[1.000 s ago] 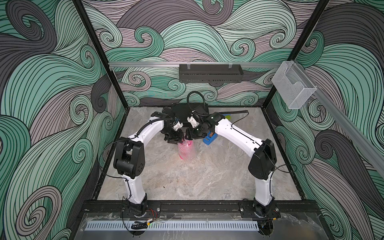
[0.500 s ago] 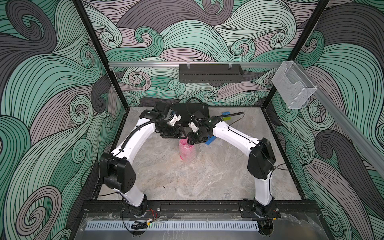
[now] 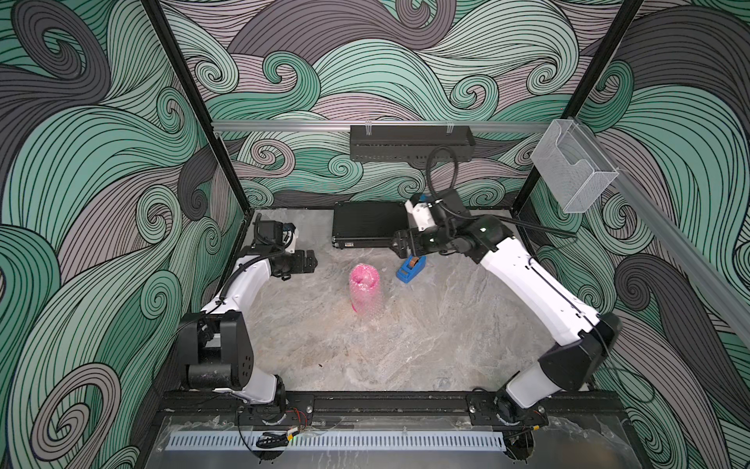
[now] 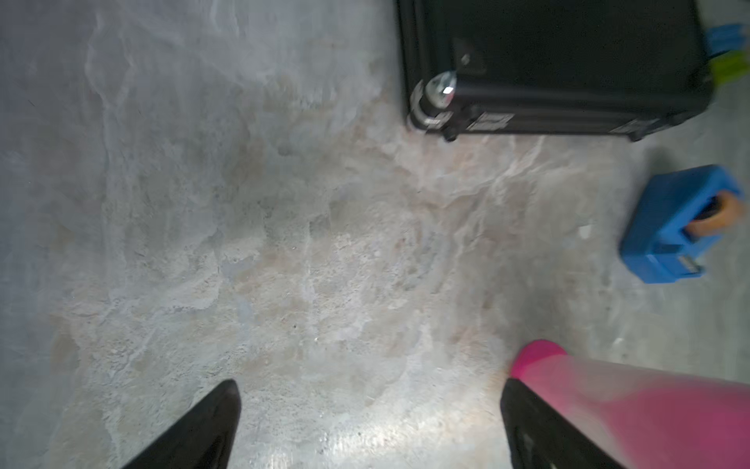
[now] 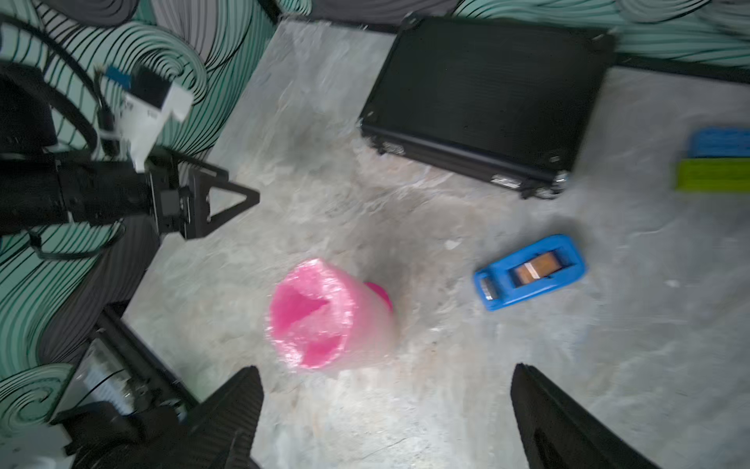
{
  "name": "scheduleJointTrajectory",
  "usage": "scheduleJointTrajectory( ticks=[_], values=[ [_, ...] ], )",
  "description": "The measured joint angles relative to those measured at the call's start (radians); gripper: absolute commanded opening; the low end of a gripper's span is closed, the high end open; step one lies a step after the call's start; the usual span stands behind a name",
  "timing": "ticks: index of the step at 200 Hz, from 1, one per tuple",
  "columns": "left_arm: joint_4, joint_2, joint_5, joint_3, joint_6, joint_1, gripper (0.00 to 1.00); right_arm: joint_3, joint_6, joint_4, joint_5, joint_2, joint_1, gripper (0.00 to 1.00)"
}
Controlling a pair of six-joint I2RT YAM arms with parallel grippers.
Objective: Wrap wine glasses in bubble wrap
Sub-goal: Reset both arms
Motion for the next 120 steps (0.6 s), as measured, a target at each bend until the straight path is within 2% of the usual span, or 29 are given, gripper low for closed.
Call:
scheduleJointTrajectory(
  ticks=[32,69,91,110,120],
  values=[
    [0.348,0.003,-0.045,-0.267,0.044,-0.001,0.99,-0.402,-0.083,0.228,0.057,-0.178,-0.224,0.99],
    [0.680,0.006,-0.064,-0.415,0.056,0.013,0.98,-0.884,-0.177,0.583,0.111,-0.355,-0.412,0.99],
    [0.840,0.006,-0.095,-0.491,0.041,0.026,0.99,-1.031,-0.205,0.775,0.131,-0.383,-0.487,0.99],
    [1.094,0.027,-0.127,-0.614,0.032,0.029,0.98,-1.125,-0.224,0.954,0.157,-0.357,-0.534,0.99],
    [1.170,0.051,-0.138,-0.661,0.032,0.030,0.99,-1.169,-0.229,1.046,0.163,-0.336,-0.549,0.99]
  ],
)
